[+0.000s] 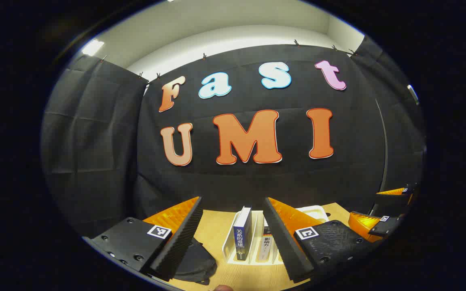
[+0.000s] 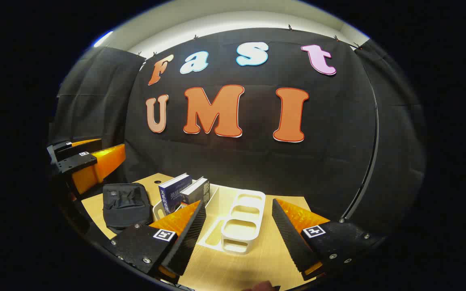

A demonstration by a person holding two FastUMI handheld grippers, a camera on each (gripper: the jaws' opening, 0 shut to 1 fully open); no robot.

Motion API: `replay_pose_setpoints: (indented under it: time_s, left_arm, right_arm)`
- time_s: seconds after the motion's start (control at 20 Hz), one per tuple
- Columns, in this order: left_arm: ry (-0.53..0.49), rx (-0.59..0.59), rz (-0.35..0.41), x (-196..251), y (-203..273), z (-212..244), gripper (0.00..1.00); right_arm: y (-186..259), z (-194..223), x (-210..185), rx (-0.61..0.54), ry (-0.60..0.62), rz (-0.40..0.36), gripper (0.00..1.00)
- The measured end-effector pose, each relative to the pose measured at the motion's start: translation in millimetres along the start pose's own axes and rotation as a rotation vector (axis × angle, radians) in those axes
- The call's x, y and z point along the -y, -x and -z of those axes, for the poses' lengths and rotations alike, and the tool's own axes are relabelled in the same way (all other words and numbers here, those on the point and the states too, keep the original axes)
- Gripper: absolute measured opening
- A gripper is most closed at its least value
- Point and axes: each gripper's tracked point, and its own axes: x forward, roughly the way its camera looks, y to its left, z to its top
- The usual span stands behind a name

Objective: Open the schoolbag, grab two books from the bookshelf and put them into the schoolbag.

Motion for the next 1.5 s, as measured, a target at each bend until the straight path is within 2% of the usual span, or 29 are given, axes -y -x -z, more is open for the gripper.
replay_pose_setpoints:
  time_s: [0.1, 0.25, 0.3, 0.5, 0.65, 0.8, 0.95, 1.15, 1.35, 1.5]
  left_arm:
    - [0.012, 0.002, 0.031, 4.6, -4.2, -0.4, 0.96]
    - [0.038, 0.007, 0.066, 11.2, -6.6, -0.6, 0.96]
    - [0.039, 0.007, 0.064, 10.0, -7.0, -0.2, 0.96]
    - [0.046, 0.003, 0.064, 7.3, -10.3, 1.4, 0.96]
    - [0.04, -0.007, 0.065, 4.5, -10.7, 3.2, 0.96]
    - [0.006, 0.005, 0.021, -8.3, -13.8, 3.0, 0.96]
    - [0.009, -0.006, 0.068, 0.3, -12.4, 6.4, 0.97]
    - [0.019, 0.01, 0.089, 1.7, -14.2, 3.6, 0.96]
    - [-0.001, 0.042, 0.117, -0.7, -20.5, -0.6, 0.95]
    - [0.016, 0.071, 0.136, 1.5, -24.9, -6.0, 0.95]
  right_arm:
    - [-6.9, -2.5, -5.6, -0.006, -0.003, 0.024, 1.0]
    - [-13.7, -9.1, -29.5, 0.014, -0.048, -0.011, 0.98]
    - [-15.6, -11.0, -37.1, 0.017, -0.053, -0.021, 0.98]
    - [-25.0, -9.1, -39.1, 0.011, -0.015, 0.017, 0.98]
    - [-32.9, -13.3, -45.3, 0.011, -0.049, 0.022, 0.98]
    - [-39.0, -13.3, -55.6, -0.002, -0.044, -0.006, 0.98]
    - [-44.8, -10.0, -55.0, -0.025, -0.036, 0.009, 0.98]
    - [-48.8, -13.5, -69.1, -0.025, -0.121, -0.041, 0.98]
    - [-55.7, -22.4, -68.9, 0.0, -0.089, 0.006, 0.98]
    - [-61.3, -29.3, -71.6, 0.008, -0.063, 0.078, 0.98]
